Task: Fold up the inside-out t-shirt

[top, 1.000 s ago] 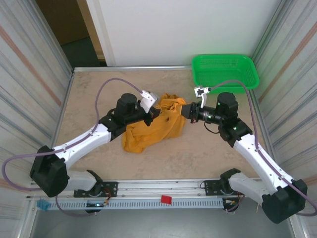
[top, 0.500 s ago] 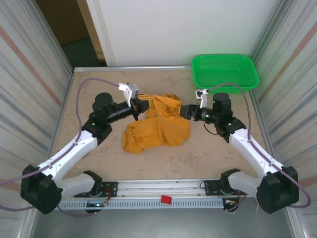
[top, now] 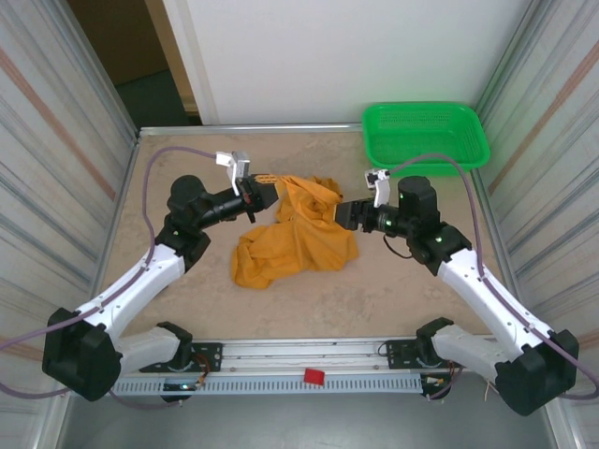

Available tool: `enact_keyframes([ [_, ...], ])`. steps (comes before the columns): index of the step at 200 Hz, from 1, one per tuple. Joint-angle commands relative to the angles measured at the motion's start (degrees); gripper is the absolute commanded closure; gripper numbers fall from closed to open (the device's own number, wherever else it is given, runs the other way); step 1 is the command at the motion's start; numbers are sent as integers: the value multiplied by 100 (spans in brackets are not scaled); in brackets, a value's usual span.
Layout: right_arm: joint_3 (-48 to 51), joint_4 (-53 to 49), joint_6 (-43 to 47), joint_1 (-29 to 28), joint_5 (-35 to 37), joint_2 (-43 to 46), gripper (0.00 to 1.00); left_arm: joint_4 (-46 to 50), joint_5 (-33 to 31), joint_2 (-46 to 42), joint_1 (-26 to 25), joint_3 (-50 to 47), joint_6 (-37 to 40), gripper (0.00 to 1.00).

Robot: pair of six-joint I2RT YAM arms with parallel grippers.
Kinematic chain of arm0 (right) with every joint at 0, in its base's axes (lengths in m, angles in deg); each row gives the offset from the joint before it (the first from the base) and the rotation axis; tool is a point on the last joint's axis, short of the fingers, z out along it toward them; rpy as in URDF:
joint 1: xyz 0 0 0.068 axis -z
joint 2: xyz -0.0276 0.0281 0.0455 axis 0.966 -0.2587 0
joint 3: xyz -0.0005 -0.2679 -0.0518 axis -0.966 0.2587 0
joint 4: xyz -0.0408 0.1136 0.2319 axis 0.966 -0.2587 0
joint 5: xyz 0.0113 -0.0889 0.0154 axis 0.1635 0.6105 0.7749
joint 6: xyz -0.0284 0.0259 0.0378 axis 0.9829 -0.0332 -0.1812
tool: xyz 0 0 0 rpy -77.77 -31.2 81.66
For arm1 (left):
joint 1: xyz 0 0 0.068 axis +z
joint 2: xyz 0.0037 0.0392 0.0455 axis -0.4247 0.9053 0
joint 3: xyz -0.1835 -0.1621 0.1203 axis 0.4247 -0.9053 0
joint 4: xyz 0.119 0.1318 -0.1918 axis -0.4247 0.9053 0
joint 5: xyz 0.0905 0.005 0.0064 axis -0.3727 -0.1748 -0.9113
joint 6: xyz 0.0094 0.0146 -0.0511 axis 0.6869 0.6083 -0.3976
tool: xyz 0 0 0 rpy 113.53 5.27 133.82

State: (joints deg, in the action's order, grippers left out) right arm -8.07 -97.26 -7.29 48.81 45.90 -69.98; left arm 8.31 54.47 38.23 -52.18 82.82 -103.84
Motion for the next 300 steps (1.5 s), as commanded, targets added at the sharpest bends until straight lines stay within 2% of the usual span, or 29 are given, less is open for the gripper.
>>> enact_keyframes([
  [1,-191,-114,238,-26,301,-288,40,-234,183,-13,16,119,-125,100],
  [36,-346,-175,413,-26,333,-624,54,-322,165,-39,29,101,-217,100],
  [45,-383,-224,479,-26,287,-662,66,-451,167,-30,54,56,-330,100],
  [60,-496,-364,585,38,99,-657,100,-598,160,-2,118,-4,-494,100],
  [90,-529,-20,373,449,-1090,-210,100,-455,-92,-17,280,-216,-497,100],
  [112,-346,1071,-183,678,-2425,145,100,-424,-291,-4,423,-480,-499,100],
  [124,-248,1712,-575,703,-2816,172,100,-503,-317,39,454,-618,-525,100],
  [139,-210,1767,-632,692,-2738,172,100,-811,-301,84,466,-779,-671,100],
  [167,-33,969,-286,784,-1758,-63,100,-1174,-102,40,471,-775,-907,100],
  [172,-61,655,-179,783,-1474,-145,91,-1246,-33,46,480,-745,-957,100],
  [180,-86,248,-50,789,-1012,-294,68,-1375,95,64,481,-684,-1081,100],
  [187,-106,-42,19,783,-629,-411,52,-1484,219,85,481,-618,-1175,100],
  [194,-121,-290,87,783,-331,-509,44,-1572,336,105,481,-541,-1301,100],
  [209,-116,-465,130,772,-125,-571,42,-1897,506,166,481,-425,-1576,100],
  [254,-359,-337,368,389,-271,-310,39,-2318,845,335,481,-141,-2009,100],
  [300,-1004,-483,1120,-73,-294,-849,35,-2310,1042,432,448,-21,-2094,100],
])
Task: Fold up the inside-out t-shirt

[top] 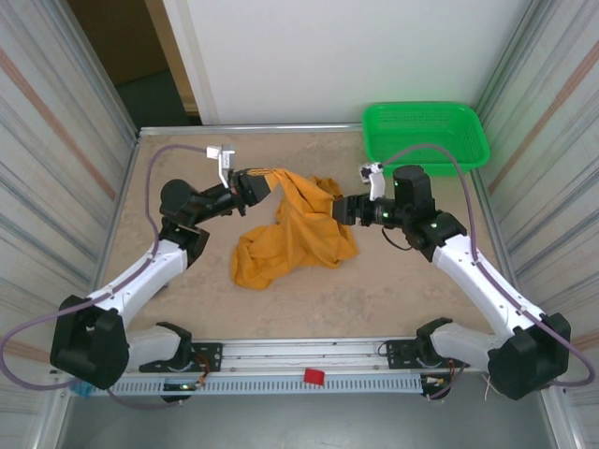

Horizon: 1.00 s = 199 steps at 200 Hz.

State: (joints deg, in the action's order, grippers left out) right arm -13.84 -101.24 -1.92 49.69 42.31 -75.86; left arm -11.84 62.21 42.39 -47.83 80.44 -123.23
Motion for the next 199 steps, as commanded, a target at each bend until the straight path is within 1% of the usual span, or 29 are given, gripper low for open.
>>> enact_keyframes([
  [1,-438,-92,593,-167,54,-274,35,-292,275,19,17,224,-155,100],
  [45,-938,-172,876,-432,-203,-873,36,-202,331,65,-33,301,-141,100],
  [62,-927,-57,846,-452,-304,-1059,42,-186,314,74,-41,301,-129,100],
  [65,-925,-28,830,-448,-314,-1089,45,-180,309,73,-34,295,-129,100],
  [69,-917,7,818,-433,-355,-1131,52,-165,299,75,-35,286,-121,100],
  [80,-929,79,749,-351,-536,-1207,86,-126,266,75,-34,253,-76,100],
  [83,-925,116,713,-317,-609,-1213,93,-89,244,73,-25,243,-49,100],
  [87,-922,163,656,-268,-710,-1212,100,-28,220,65,-20,213,0,100],
  [109,-804,578,252,15,-1455,-934,100,619,-114,-61,82,-51,537,100],
  [120,-706,945,-51,150,-2075,-749,100,853,-355,-124,161,-258,751,100],
  [128,-626,1246,-291,209,-2463,-628,100,892,-545,-145,209,-409,810,100],
  [142,-486,1718,-629,221,-2939,-453,100,920,-853,-140,257,-621,871,100],
  [155,-349,2447,-1137,191,-3451,-405,100,1026,-1041,-105,263,-691,950,100],
  [173,-245,2858,-1368,91,-3601,-382,100,1137,-1136,-35,265,-665,1029,100],
  [190,-192,2928,-1385,108,-3584,-449,100,1607,-1201,-1,263,-487,1224,100],
  [199,-164,2983,-1428,136,-3569,-506,100,1813,-1237,-35,261,-421,1332,90],
])
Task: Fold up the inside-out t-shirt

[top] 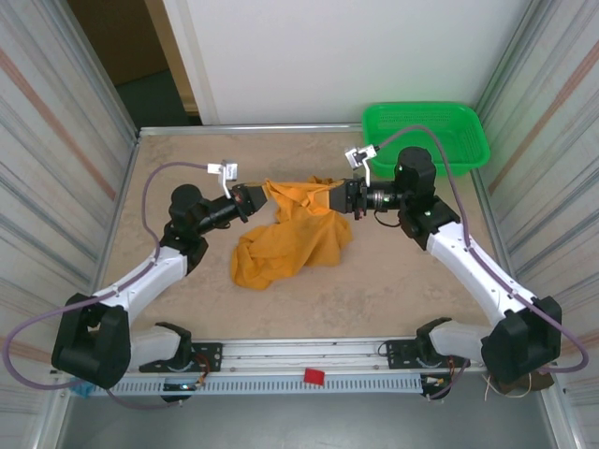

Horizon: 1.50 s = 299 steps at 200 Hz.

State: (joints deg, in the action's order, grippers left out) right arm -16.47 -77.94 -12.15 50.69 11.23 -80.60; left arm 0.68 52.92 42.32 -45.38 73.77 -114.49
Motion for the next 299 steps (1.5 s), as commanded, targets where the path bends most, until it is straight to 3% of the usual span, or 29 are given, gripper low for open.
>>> enact_keyframes([
  [1,100,655,-413,38,-452,-36,100,582,-309,-36,19,251,470,88],
  [21,160,670,-437,123,-351,-127,100,909,-377,-248,21,265,658,65],
  [37,225,707,-464,170,-325,-170,100,1258,-496,-573,21,219,801,56],
  [68,316,642,-451,232,-102,-216,100,1682,-872,-1272,-183,101,575,49],
  [98,409,639,-438,249,1,-299,100,1716,-1427,-1375,-920,301,-357,43],
  [158,462,629,-412,261,229,-318,100,462,-2378,-781,-1909,171,-2045,41],
  [185,478,657,-420,261,237,-346,100,351,-2786,-714,-2180,158,-2134,41],
  [299,568,696,-438,295,342,-275,100,-145,-2846,-141,-2363,87,-2472,41],
])
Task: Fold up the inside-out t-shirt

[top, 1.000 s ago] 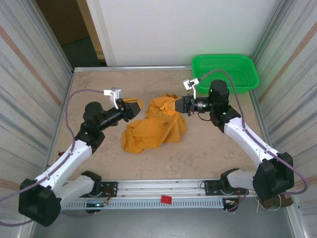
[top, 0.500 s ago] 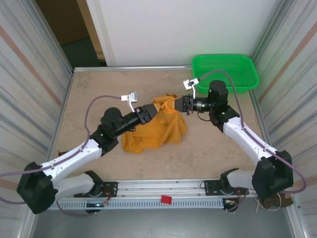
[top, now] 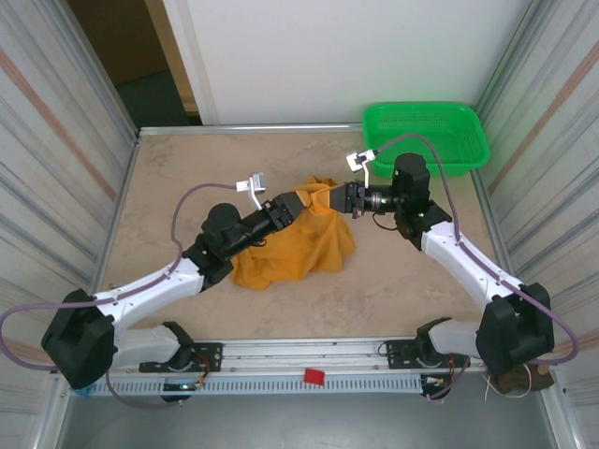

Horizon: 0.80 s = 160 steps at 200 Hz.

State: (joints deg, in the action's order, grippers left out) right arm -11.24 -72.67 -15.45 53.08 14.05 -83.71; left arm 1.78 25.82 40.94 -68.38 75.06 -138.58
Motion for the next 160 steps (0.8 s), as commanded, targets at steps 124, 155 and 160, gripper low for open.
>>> enact_keyframes([
  [124,432,52,-31,124,368,115,46,-162,-123,215,-7,596,316,100],
  [155,728,113,-43,145,650,104,41,573,117,-47,85,1146,581,100],
  [160,766,134,-46,124,682,94,40,665,167,-71,96,1242,596,100],
])
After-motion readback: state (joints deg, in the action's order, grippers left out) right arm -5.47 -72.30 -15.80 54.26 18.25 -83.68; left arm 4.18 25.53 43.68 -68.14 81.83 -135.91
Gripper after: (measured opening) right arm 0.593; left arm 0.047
